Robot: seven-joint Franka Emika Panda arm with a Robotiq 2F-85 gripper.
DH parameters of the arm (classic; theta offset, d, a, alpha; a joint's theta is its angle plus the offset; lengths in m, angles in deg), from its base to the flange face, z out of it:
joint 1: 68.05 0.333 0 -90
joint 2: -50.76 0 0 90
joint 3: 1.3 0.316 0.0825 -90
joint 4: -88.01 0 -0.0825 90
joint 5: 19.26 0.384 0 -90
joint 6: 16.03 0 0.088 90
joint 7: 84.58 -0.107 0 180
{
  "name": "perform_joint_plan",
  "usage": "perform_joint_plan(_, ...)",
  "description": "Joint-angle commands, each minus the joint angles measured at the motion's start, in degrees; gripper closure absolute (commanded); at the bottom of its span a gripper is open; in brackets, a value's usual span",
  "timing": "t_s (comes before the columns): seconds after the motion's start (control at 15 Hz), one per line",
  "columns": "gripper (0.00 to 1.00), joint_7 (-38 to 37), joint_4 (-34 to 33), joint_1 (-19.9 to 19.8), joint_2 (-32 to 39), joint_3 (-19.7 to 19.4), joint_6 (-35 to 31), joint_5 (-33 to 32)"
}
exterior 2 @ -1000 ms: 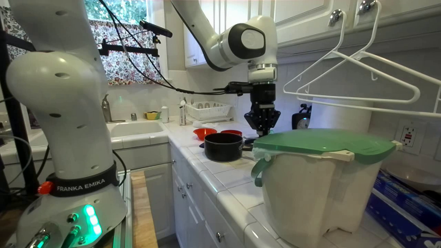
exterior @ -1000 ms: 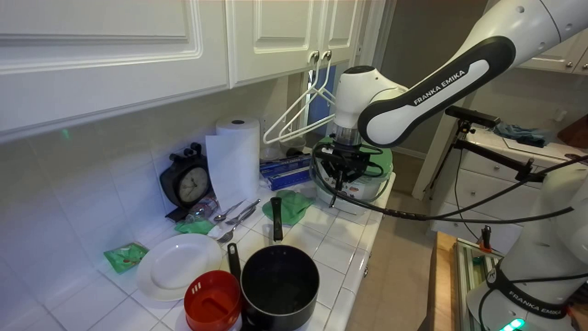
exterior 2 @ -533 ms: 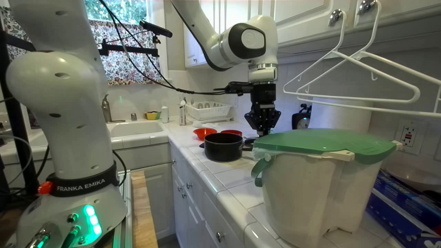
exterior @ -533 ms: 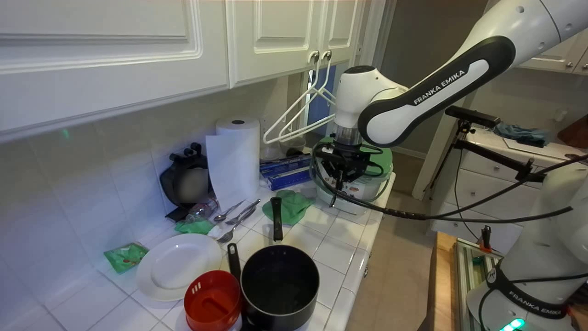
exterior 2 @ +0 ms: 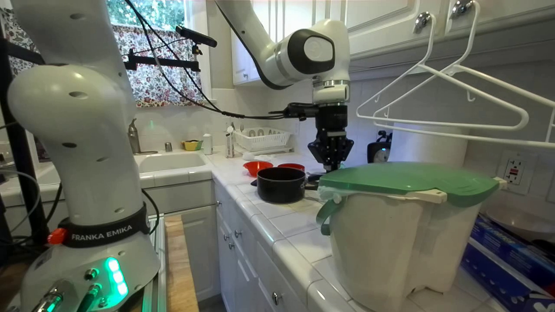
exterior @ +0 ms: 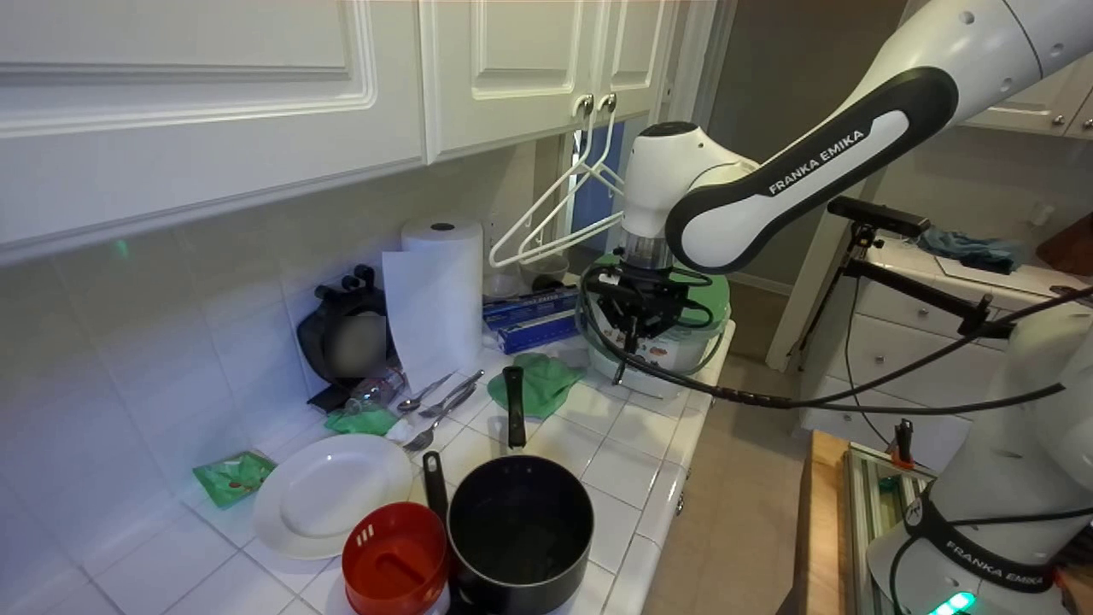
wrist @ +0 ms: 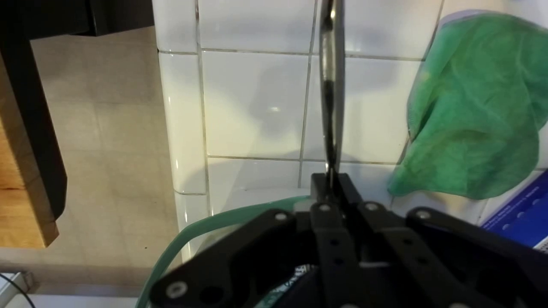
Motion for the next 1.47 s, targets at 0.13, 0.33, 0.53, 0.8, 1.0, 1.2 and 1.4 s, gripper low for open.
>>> perform_joint_plan(0.13,0.97,1.67,-1.05,0.3,1.06,-0.19,-0.13,0.23)
perform_joint_plan(0.33,0.97,2.2,-1.32,0.44,1.56,-0.2,-0.04,0.41)
perform_joint_plan(0.53,0.97,2.4,-1.55,0.47,1.87,-0.28,0.08,0.31)
perform_joint_plan(0.8,0.97,2.19,-1.66,0.35,1.96,-0.51,0.07,0.02)
perform_joint_plan(1.0,0.97,2.04,-1.63,0.28,1.72,-0.65,0.07,-0.1)
perform_joint_plan(1.2,0.97,1.87,-1.45,0.16,1.4,-0.82,0.09,-0.26)
perform_joint_plan(1.4,0.97,1.77,-1.32,0.08,1.2,-0.9,0.08,-0.34)
